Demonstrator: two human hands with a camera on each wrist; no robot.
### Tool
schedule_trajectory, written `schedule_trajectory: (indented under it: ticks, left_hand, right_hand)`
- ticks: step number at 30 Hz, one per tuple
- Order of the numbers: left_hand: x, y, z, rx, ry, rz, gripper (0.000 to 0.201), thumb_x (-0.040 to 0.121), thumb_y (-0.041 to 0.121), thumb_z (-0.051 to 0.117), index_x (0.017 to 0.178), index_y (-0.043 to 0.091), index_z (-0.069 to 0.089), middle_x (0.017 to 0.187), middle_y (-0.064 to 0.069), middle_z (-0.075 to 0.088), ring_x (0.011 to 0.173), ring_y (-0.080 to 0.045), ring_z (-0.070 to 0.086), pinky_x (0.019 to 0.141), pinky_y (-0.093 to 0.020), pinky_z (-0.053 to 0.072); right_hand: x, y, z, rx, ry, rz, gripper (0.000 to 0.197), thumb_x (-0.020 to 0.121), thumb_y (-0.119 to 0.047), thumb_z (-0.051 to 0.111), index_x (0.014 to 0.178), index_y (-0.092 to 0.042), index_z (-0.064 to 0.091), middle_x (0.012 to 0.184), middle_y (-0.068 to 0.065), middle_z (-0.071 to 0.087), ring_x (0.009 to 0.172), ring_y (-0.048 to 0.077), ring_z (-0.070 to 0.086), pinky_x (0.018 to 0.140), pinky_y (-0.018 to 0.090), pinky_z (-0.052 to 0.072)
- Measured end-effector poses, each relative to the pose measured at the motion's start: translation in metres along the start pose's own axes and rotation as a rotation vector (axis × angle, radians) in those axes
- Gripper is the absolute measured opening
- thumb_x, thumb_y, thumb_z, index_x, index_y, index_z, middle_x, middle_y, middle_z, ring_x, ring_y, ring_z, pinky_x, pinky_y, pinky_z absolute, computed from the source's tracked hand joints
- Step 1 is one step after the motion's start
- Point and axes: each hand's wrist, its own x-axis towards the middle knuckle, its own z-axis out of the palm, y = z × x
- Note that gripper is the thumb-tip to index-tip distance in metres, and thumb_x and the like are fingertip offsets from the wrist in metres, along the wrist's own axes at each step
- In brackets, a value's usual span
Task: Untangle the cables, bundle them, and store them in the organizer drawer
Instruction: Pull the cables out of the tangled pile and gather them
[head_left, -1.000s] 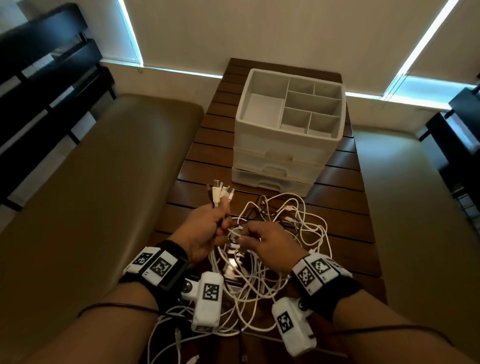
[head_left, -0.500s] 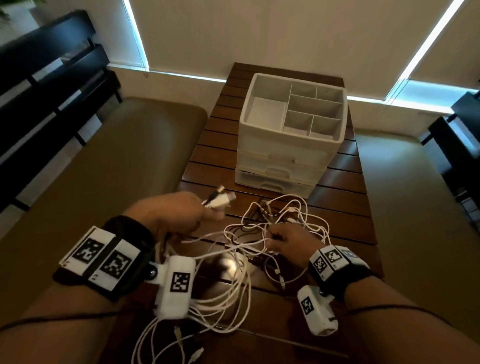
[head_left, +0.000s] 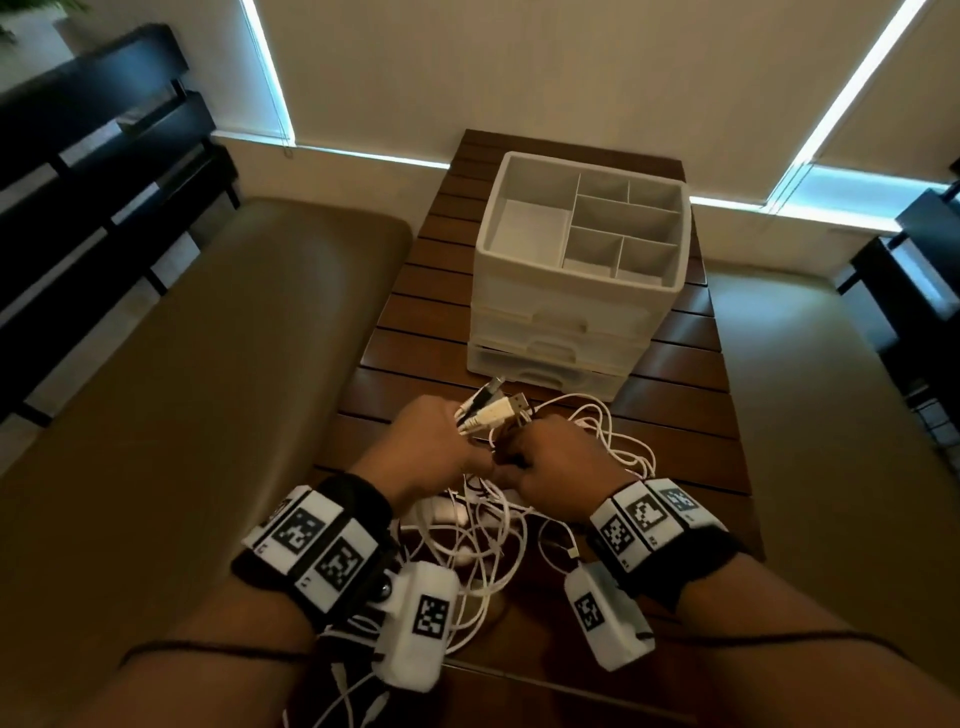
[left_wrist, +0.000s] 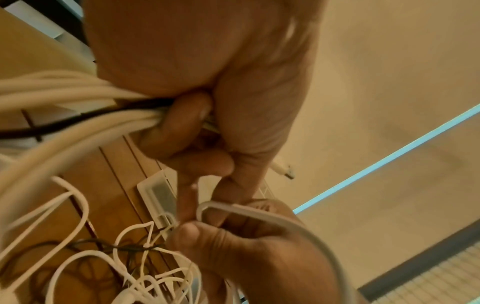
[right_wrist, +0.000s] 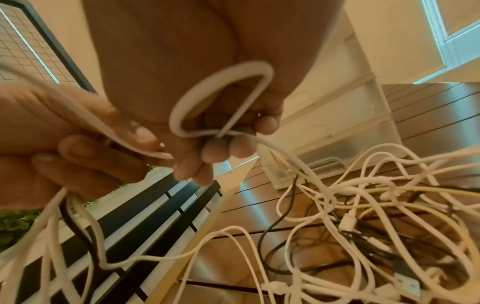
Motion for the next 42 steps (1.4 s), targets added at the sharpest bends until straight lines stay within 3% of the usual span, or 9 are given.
schedule_trajectory:
  ticks: [5,10,14,19,25,31,34,37,42]
  left_hand:
    - [0.002,0.002,-0.011,0.2,0.067,-0.024,0.027,0.076,0.003,0.073,0.064,0.015,0.052,0.06,0.002,0.054,0.045,-0.004,0.05,0.037,-0.011,0.033]
    - [0.006,-0.004,-0.031,0.164,0.167,-0.113,0.026,0.074,0.0,0.072,0.065,0.014,0.051,0.065,-0.001,0.053,0.053,-0.012,0.048,0.044,-0.02,0.034]
    - [0.009,-0.007,-0.047,0.069,0.251,-0.147,0.019,0.073,-0.003,0.068,0.068,0.01,0.056,0.056,-0.003,0.05,0.042,-0.013,0.042,0.038,-0.022,0.031]
    - [0.005,-0.002,-0.054,0.001,0.204,-0.168,0.013,0.071,-0.007,0.065,0.076,0.005,0.061,0.054,-0.006,0.049,0.041,-0.015,0.038,0.039,-0.022,0.03]
    - [-0.006,0.006,-0.068,0.036,0.127,-0.163,0.02,0.07,-0.011,0.066,0.067,0.006,0.055,0.049,-0.006,0.045,0.04,-0.016,0.036,0.039,-0.021,0.029]
    - [-0.007,0.004,-0.082,0.472,0.312,-0.108,0.016,0.075,0.004,0.07,0.066,0.011,0.058,0.061,-0.007,0.057,0.052,-0.02,0.052,0.045,-0.024,0.034]
    - [-0.006,0.012,-0.068,0.699,0.364,0.106,0.01,0.077,0.008,0.066,0.076,0.016,0.061,0.071,-0.005,0.06,0.073,-0.029,0.063,0.055,-0.027,0.039]
    - [-0.002,0.023,-0.042,0.647,0.291,0.355,0.003,0.08,0.018,0.067,0.082,0.019,0.066,0.071,0.002,0.062,0.071,-0.022,0.062,0.059,-0.028,0.043]
    - [0.006,0.02,-0.036,0.303,0.033,0.181,0.013,0.079,0.006,0.071,0.072,0.013,0.064,0.057,0.006,0.06,0.048,-0.003,0.053,0.048,-0.017,0.038]
  right_hand:
    - [-0.004,0.005,-0.003,0.29,0.011,0.021,0.015,0.083,-0.036,0.071,0.083,-0.02,0.072,0.079,-0.008,0.069,0.07,0.006,0.061,0.066,0.026,0.05]
    - [-0.015,0.027,-0.01,0.487,0.036,0.082,0.013,0.083,-0.031,0.072,0.093,-0.023,0.074,0.085,-0.01,0.071,0.077,0.002,0.064,0.069,0.019,0.049]
    - [-0.026,0.04,-0.014,0.418,-0.037,0.163,0.01,0.086,-0.034,0.068,0.082,-0.025,0.072,0.079,-0.003,0.071,0.067,0.008,0.065,0.065,0.027,0.053]
    - [-0.025,0.045,-0.015,0.1,-0.205,0.067,0.017,0.095,-0.036,0.055,0.089,-0.029,0.069,0.08,-0.012,0.064,0.07,0.0,0.058,0.061,0.013,0.039]
    - [-0.017,0.063,-0.002,-0.125,-0.044,0.038,0.026,0.1,-0.042,0.039,0.082,-0.025,0.047,0.072,-0.014,0.049,0.07,0.01,0.048,0.072,0.028,0.032]
    - [-0.024,0.072,-0.005,0.001,0.003,0.13,0.025,0.098,-0.027,0.049,0.073,-0.032,0.045,0.067,-0.012,0.05,0.063,0.003,0.048,0.056,0.023,0.035]
    - [-0.012,0.043,-0.02,0.006,-0.006,0.013,0.015,0.096,-0.026,0.053,0.082,-0.027,0.059,0.074,-0.011,0.056,0.073,0.009,0.055,0.066,0.03,0.046]
    - [0.004,0.009,-0.036,0.036,0.045,-0.104,0.014,0.093,-0.022,0.057,0.097,-0.014,0.067,0.09,0.0,0.068,0.084,0.018,0.062,0.076,0.037,0.051]
    - [0.014,0.002,-0.049,0.14,0.266,-0.131,0.016,0.095,-0.023,0.057,0.102,-0.014,0.067,0.093,0.001,0.069,0.08,0.014,0.059,0.066,0.025,0.041]
